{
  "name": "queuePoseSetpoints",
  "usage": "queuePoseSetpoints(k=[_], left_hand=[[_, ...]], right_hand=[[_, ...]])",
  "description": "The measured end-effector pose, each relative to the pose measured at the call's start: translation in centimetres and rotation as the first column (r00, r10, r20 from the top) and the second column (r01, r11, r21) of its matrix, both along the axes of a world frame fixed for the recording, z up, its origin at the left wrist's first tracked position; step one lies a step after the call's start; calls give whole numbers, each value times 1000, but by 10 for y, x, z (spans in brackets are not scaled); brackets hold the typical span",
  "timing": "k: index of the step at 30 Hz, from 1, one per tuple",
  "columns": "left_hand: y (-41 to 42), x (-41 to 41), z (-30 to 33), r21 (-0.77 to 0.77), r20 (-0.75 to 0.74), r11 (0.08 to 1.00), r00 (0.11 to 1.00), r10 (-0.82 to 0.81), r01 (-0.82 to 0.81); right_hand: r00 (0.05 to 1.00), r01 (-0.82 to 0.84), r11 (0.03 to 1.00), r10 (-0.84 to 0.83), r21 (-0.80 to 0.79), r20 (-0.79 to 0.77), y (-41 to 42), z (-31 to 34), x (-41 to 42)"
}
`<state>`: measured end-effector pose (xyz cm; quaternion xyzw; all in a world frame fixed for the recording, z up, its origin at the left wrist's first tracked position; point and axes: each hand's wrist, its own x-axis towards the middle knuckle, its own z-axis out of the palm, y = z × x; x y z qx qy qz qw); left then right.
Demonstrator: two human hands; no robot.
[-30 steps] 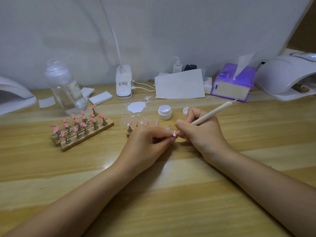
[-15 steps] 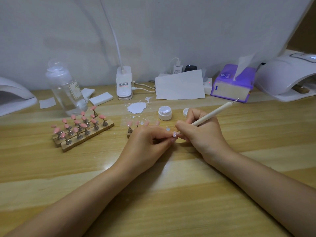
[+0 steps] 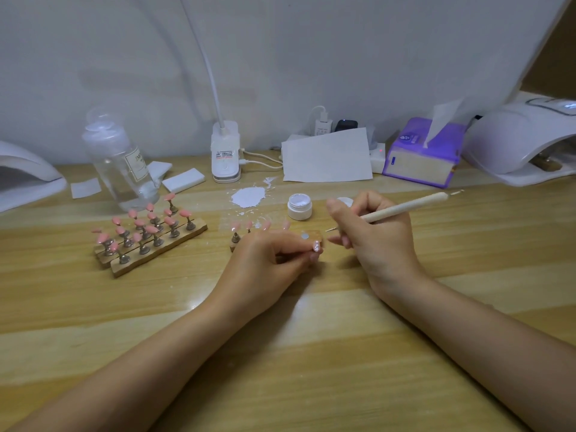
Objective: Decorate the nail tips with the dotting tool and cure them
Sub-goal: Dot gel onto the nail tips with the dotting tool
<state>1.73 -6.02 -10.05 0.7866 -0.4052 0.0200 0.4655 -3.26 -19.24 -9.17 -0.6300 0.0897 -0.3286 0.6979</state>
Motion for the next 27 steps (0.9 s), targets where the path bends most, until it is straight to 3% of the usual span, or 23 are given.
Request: queuePoseSetpoints(k=[9, 14, 22, 27], left_hand=[[2, -5, 5, -98, -144, 994, 988, -52, 38], [3, -10, 10, -138, -233, 990, 971, -48, 15], [7, -5, 10, -259, -129, 965, 989, -73, 38], [7, -6, 11, -223, -68, 973, 995, -78, 61]], right_hand=[[996, 86, 995, -88, -39, -28, -1, 7, -5], [1000, 17, 991, -19, -130, -12, -4, 9, -10], [982, -187, 877, 178, -443, -63, -4, 6, -13], [982, -185, 866, 184, -465, -48, -2, 5, -14]])
